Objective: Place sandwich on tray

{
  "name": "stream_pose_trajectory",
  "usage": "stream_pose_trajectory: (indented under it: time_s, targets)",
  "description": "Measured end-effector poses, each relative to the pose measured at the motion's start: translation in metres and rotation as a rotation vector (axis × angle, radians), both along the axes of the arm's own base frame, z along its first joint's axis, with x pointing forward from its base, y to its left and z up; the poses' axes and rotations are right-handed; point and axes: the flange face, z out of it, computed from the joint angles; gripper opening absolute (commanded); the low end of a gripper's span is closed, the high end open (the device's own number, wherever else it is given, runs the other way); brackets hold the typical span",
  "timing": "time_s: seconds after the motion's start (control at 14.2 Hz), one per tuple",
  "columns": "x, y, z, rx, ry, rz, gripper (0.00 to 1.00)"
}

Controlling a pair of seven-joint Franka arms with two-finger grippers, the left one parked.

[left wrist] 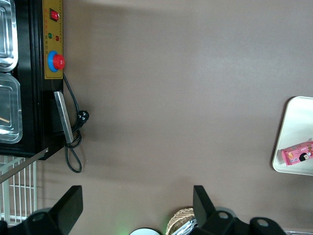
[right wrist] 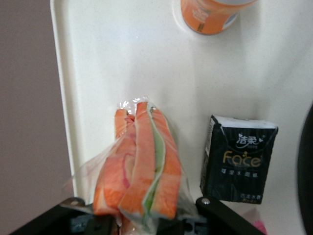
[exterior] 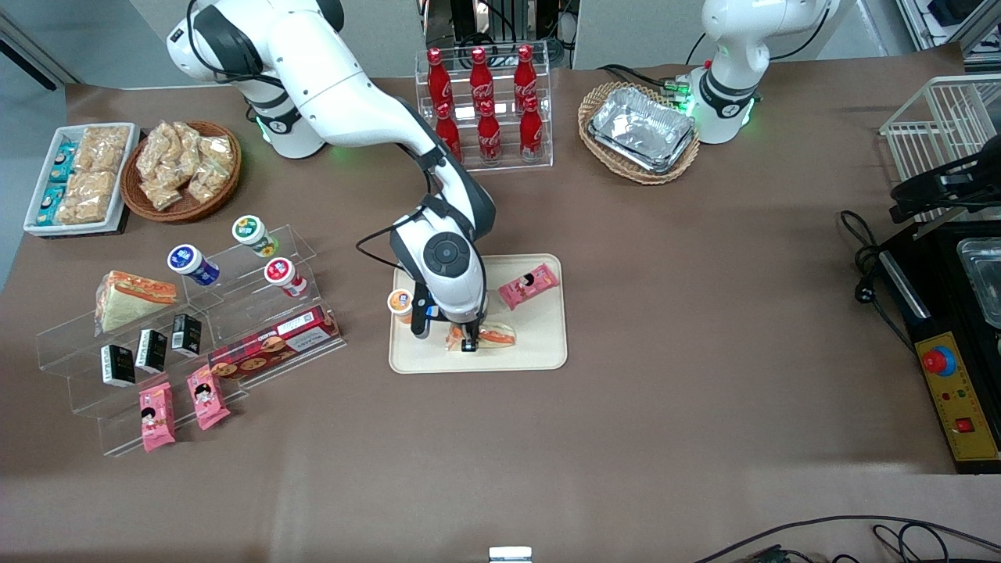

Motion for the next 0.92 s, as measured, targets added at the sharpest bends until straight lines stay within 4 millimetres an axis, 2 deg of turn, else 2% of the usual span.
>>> stream_pose_trajectory:
  time_s: [0.07, 0.21, 0.28, 0.42, 0.71, 0.92]
  targets:
    - [0.001, -0.001, 0.000, -0.001, -0.001, 0.003, 0.28]
    - [0.003, -0.003, 0.000, -0.002, -0.002, 0.000, 0.49]
    - [0.005, -0.005, 0.000, -0.002, -0.003, -0.003, 0.53]
    - [0.008, -0.010, 0.001, -0.004, -0.006, -0.009, 1.00]
    - [0.017, -0.015, 0.008, -0.003, -0.023, -0.020, 1.00]
    - [0.037, -0.038, 0.036, -0.006, -0.033, -0.063, 1.00]
